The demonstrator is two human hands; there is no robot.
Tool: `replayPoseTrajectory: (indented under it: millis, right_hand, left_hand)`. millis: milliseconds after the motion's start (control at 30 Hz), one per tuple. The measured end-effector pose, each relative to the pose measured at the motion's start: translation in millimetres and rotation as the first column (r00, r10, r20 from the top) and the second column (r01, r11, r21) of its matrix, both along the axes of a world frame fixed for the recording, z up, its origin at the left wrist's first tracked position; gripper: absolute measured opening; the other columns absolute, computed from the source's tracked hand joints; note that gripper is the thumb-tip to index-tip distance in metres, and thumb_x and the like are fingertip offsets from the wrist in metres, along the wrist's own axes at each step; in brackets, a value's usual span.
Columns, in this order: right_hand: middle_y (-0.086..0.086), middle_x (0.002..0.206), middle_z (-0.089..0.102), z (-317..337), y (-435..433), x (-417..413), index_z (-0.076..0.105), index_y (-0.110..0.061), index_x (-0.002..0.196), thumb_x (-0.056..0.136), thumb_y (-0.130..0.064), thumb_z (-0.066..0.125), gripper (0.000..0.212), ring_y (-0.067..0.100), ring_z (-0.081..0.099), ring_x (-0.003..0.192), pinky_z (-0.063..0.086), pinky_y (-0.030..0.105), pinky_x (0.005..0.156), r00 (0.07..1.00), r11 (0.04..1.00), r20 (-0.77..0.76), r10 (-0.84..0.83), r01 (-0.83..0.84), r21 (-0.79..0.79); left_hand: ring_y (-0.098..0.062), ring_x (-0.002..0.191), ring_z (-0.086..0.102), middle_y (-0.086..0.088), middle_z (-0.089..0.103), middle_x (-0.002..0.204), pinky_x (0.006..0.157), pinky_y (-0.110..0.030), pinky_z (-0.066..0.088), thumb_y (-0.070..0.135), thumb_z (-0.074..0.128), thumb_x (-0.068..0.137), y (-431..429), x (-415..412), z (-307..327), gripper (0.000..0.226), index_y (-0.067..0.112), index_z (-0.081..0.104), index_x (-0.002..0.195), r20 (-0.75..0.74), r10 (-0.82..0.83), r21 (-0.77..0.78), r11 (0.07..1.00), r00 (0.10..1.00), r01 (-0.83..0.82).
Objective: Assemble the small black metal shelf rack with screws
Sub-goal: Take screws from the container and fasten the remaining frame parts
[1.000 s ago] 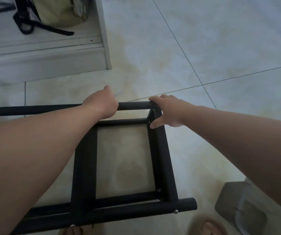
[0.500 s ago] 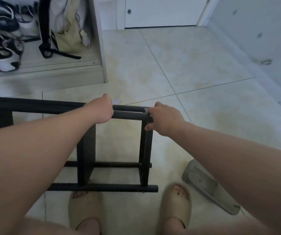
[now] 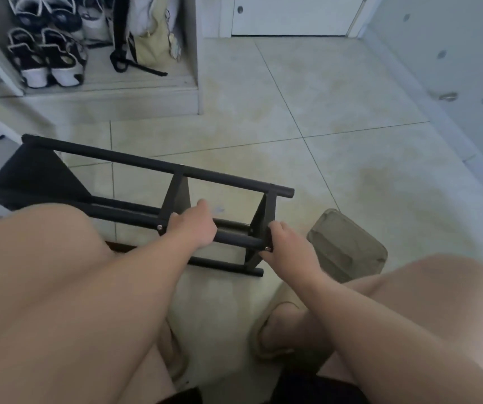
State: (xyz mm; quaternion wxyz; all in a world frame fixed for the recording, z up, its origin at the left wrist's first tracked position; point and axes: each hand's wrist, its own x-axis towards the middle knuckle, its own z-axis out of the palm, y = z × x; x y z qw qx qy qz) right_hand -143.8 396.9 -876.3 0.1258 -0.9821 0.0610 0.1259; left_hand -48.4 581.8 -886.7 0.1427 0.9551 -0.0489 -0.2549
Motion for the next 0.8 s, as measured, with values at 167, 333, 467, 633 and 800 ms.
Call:
replayPoseTrajectory:
  millis: [167,333,467,633,800]
  right_hand:
    - [0.0,0.1,0.053,-3,17,-40,0.032,-0.022,0.098,0.086,-0.024,0.07,0.04,0.026,0.057,0.087,0.037,0.035,0.063,1.0,1.0,-0.019,0.002,-0.001,0.03]
    - [0.0,0.103,0.054,1,29,-69,0.031,-0.022,0.103,0.083,-0.028,0.076,0.049,0.027,0.059,0.091,0.051,0.041,0.07,0.991,0.996,-0.135,0.013,-0.001,0.086]
    - [0.001,0.117,0.055,15,28,-73,0.035,-0.023,0.117,0.074,-0.055,0.082,0.072,0.027,0.057,0.106,0.046,0.039,0.074,0.975,0.994,-0.205,0.091,-0.102,-0.044]
    - [0.01,0.167,-0.009,20,21,-58,-0.01,-0.016,0.16,0.053,-0.09,0.069,0.152,0.037,-0.007,0.154,0.012,0.054,0.123,0.966,0.936,-0.206,0.156,-0.211,-0.281]
    - [0.016,0.163,-0.031,14,12,-40,-0.021,-0.004,0.156,0.047,-0.104,0.05,0.164,0.035,-0.03,0.15,-0.011,0.057,0.123,0.911,0.89,-0.33,0.249,-0.35,-0.293]
  left_hand:
    - [-0.028,0.088,0.049,-0.001,0.053,0.087,0.092,-0.042,0.032,0.011,0.036,0.092,16,-35,-3,0.017,0.02,0.038,0.107,-0.039,0.01,-0.01,1.0,0.999,-0.01]
    - [-0.029,0.089,0.049,-0.003,0.053,0.09,0.083,-0.039,0.032,0.015,0.039,0.095,28,-57,0,0.006,0.017,0.042,0.101,-0.071,0.0,0.036,0.999,0.997,0.003]
    - [-0.028,0.089,0.048,-0.002,0.051,0.088,0.082,-0.038,0.03,0.014,0.037,0.094,36,-71,2,0.008,0.017,0.042,0.1,-0.079,-0.052,0.051,0.997,0.995,0.056]
    - [-0.028,0.089,0.049,-0.002,0.054,0.094,0.082,-0.038,0.03,0.012,0.037,0.094,42,-75,5,0.014,0.017,0.044,0.105,-0.084,-0.077,0.035,0.996,0.993,0.081]
    - [-0.027,0.089,0.049,-0.001,0.054,0.095,0.085,-0.039,0.03,0.014,0.036,0.094,39,-75,3,0.014,0.018,0.045,0.104,-0.063,-0.076,0.06,0.995,0.995,0.079]
